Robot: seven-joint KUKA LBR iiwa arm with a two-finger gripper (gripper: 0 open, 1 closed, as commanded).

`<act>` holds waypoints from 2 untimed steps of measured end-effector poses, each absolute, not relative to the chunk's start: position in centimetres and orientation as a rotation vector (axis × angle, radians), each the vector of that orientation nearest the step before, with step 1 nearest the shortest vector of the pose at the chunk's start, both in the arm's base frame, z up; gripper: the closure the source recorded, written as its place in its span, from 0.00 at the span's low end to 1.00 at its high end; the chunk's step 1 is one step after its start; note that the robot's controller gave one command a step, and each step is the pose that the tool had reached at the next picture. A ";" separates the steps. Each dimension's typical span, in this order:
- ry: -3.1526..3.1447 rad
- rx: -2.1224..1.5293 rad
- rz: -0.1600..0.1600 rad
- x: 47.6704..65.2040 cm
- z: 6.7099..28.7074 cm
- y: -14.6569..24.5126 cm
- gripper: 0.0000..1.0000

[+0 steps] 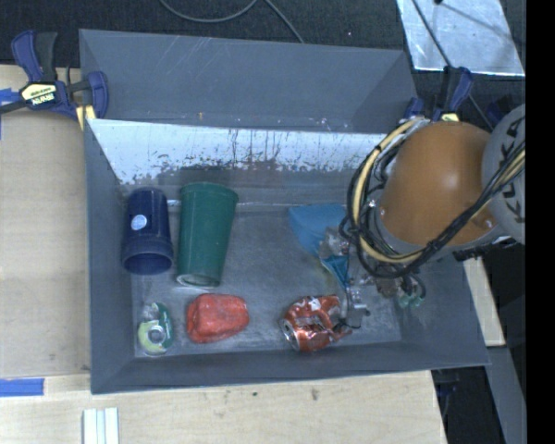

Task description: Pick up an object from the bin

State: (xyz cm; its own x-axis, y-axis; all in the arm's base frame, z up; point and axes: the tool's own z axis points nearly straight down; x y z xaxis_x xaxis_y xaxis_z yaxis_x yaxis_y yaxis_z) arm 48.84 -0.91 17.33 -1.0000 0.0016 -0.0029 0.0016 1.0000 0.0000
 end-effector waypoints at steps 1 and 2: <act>3.134 -0.086 -0.001 48.7 12.5 -0.4 0.00; 3.125 -0.170 -0.001 48.6 7.2 0.3 1.00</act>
Offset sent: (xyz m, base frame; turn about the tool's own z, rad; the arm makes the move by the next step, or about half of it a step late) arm -0.0055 0.0128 -0.1033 -0.1108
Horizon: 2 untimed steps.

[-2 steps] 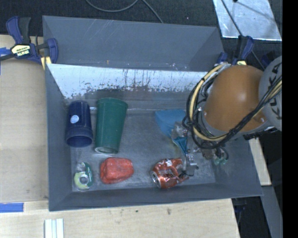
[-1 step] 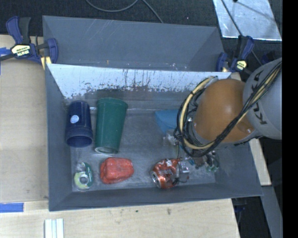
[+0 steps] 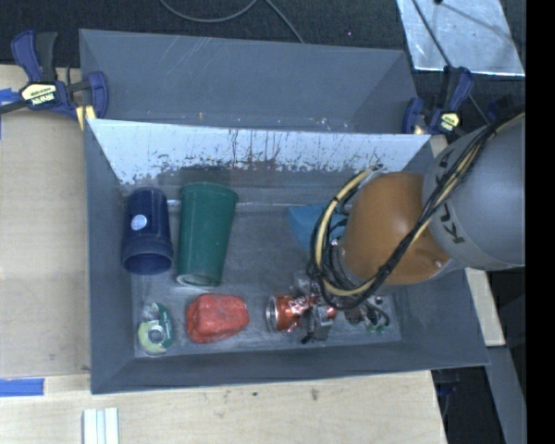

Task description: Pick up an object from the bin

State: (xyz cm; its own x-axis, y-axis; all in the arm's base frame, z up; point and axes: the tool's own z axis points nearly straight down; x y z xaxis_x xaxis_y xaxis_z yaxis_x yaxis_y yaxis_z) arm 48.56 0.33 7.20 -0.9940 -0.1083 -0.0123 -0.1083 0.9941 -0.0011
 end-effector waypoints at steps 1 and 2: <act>3.125 -0.170 -0.001 48.6 7.2 0.3 1.00; 3.121 -0.199 -0.001 49.3 14.3 0.5 1.00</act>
Offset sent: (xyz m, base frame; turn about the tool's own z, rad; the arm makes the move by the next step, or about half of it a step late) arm 0.0069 0.0019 0.0712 -0.0200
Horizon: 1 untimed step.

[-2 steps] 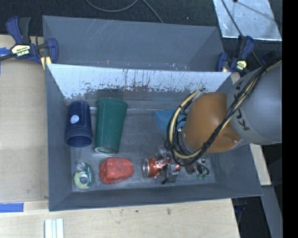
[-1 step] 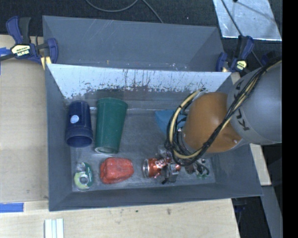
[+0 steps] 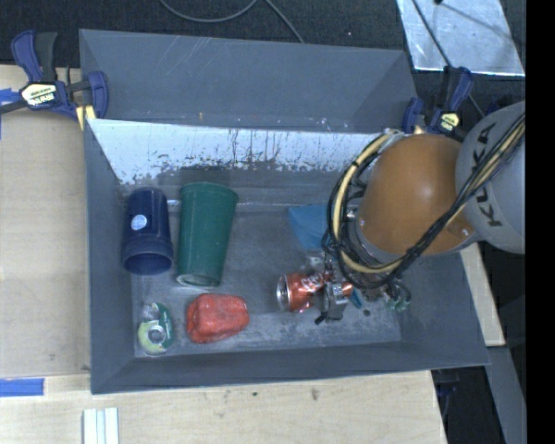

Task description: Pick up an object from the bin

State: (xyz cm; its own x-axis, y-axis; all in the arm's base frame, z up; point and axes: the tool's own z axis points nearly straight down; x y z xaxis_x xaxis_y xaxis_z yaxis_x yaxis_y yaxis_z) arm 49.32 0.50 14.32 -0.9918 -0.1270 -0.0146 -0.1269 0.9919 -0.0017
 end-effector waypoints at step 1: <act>3.121 -0.199 -0.001 49.3 14.3 0.5 1.00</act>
Offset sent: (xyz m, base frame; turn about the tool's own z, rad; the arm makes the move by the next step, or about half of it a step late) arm -0.0099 -0.0048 0.1296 -0.0073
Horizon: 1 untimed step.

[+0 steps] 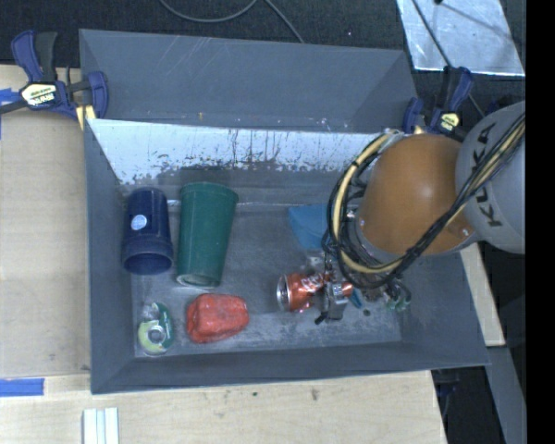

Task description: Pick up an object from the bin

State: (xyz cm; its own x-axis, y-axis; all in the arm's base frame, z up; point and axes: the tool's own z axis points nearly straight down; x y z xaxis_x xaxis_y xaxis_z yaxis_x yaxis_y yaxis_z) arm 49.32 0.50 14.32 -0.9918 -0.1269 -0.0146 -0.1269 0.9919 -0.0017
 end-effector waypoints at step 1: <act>3.128 -0.203 0.000 48.8 18.6 0.3 1.00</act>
Offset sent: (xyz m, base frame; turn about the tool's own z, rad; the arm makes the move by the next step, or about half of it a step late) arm 0.0038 -0.0142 0.1831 -0.0455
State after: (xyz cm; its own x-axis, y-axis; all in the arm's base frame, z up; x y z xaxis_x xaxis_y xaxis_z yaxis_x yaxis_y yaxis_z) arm 48.80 0.33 18.59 -0.9916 -0.1292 -0.0069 -0.1292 0.9916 -0.0007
